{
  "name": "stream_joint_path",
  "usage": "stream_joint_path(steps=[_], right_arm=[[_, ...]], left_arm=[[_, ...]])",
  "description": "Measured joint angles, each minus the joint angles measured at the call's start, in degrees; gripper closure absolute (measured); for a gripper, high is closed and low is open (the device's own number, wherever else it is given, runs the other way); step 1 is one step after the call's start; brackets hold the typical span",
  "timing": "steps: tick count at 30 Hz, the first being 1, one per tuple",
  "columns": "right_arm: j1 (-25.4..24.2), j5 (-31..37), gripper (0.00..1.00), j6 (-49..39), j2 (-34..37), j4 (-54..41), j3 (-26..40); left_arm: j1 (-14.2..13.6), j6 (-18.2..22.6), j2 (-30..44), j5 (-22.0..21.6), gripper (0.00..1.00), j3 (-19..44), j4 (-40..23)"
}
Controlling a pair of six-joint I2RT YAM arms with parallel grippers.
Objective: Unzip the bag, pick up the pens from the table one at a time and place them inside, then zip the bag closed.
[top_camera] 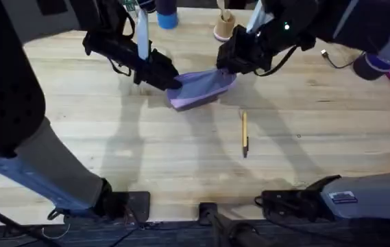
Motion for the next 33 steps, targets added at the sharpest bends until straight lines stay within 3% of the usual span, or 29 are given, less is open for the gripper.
stream_joint_path(steps=[20, 33], right_arm=[[0.00, 0.00, 0.968, 0.00, -0.36, 0.06, -0.02], [0.00, 0.11, 0.968, -2.38, -6.68, 2.19, -0.02]], left_arm=[[0.00, -0.01, -0.01, 0.02, 0.959, 0.00, 0.00], [0.00, 0.01, -0.01, 3.38, 0.959, 0.63, 0.64]])
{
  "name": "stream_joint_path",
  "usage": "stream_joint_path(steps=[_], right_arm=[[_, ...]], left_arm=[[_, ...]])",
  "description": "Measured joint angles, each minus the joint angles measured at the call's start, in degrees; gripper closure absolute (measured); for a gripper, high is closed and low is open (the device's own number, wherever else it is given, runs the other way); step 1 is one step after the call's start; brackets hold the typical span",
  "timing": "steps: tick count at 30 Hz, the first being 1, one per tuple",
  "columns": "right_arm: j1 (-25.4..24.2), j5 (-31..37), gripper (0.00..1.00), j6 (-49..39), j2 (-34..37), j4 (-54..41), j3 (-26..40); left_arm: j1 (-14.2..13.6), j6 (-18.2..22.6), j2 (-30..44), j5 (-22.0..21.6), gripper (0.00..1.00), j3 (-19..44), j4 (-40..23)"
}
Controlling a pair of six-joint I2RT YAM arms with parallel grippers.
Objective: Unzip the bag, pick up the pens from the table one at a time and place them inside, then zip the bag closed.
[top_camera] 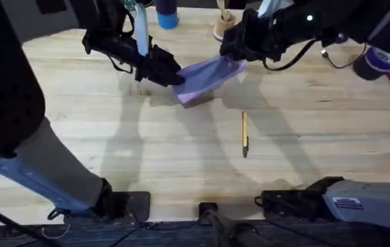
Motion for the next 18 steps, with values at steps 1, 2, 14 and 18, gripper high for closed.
stream_joint_path(steps=[1, 2, 14, 18], right_arm=[[0.00, 0.03, 0.968, -0.09, -0.19, 0.00, 0.00], [0.00, 0.05, 0.968, -0.22, -0.34, 0.00, 0.00], [-1.15, -0.60, 0.968, -0.42, -3.39, 1.97, 0.00], [-2.19, -1.25, 0.968, -0.44, -5.54, 2.74, 0.00]], left_arm=[[0.00, 0.00, 0.00, 0.10, 0.959, 0.00, 0.00], [0.00, 0.00, 0.00, 0.22, 0.959, 0.01, 0.00], [-0.08, 0.00, 0.00, 2.64, 0.959, 0.51, 0.04], [-0.41, 0.00, 0.00, 4.73, 0.959, 1.08, 0.23]])
